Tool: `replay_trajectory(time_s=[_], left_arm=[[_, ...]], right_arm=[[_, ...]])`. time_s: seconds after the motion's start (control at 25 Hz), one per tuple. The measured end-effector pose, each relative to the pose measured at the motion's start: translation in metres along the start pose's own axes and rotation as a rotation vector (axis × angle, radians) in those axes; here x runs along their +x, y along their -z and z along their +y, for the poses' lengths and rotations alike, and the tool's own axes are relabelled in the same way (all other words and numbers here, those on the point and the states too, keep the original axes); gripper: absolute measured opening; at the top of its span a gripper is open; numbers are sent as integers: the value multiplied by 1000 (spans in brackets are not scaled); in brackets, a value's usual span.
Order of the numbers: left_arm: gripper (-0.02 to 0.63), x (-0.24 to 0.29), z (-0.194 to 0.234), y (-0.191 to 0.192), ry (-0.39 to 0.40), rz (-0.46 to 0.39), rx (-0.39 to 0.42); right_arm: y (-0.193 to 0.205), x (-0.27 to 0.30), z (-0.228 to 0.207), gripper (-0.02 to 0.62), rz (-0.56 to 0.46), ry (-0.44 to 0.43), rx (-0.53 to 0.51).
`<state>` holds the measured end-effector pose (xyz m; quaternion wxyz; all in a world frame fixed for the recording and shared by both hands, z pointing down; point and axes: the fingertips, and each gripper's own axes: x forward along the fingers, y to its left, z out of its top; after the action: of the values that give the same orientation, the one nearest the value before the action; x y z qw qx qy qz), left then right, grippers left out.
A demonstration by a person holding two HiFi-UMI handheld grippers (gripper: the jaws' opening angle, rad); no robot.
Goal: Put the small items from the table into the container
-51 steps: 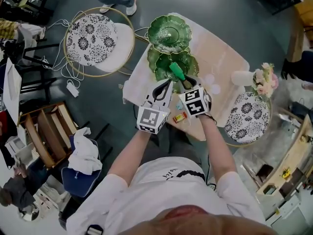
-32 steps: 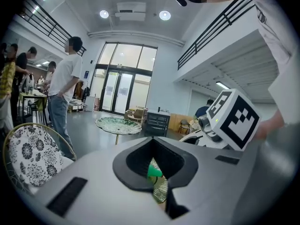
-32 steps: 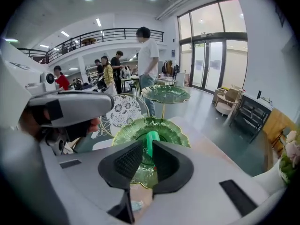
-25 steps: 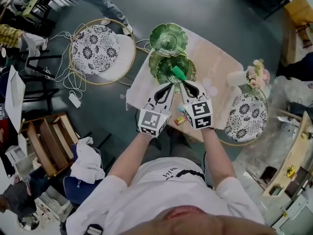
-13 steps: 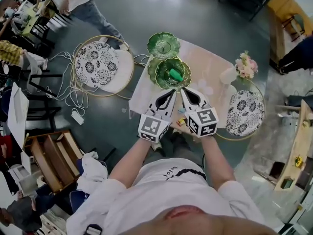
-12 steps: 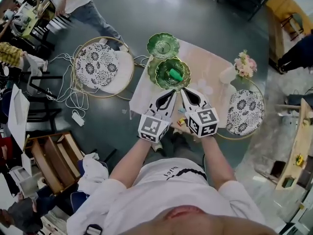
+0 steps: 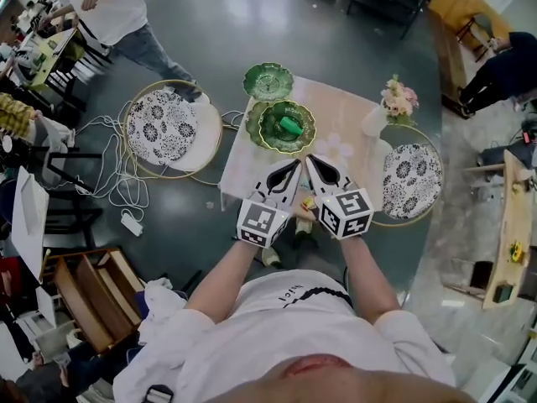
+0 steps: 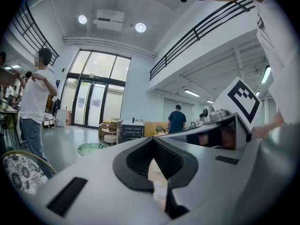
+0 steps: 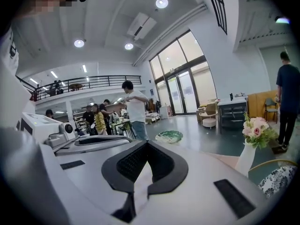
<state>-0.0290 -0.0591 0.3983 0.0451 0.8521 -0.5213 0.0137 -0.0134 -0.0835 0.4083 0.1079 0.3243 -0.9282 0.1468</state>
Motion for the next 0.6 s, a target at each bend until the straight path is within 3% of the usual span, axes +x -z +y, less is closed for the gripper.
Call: replay_trajectory(time_s=[0.6], left_arm=[[8,-12,-37,9,71,-7,-34]], right_arm=[[17,-51,0,14,-23,86,17]])
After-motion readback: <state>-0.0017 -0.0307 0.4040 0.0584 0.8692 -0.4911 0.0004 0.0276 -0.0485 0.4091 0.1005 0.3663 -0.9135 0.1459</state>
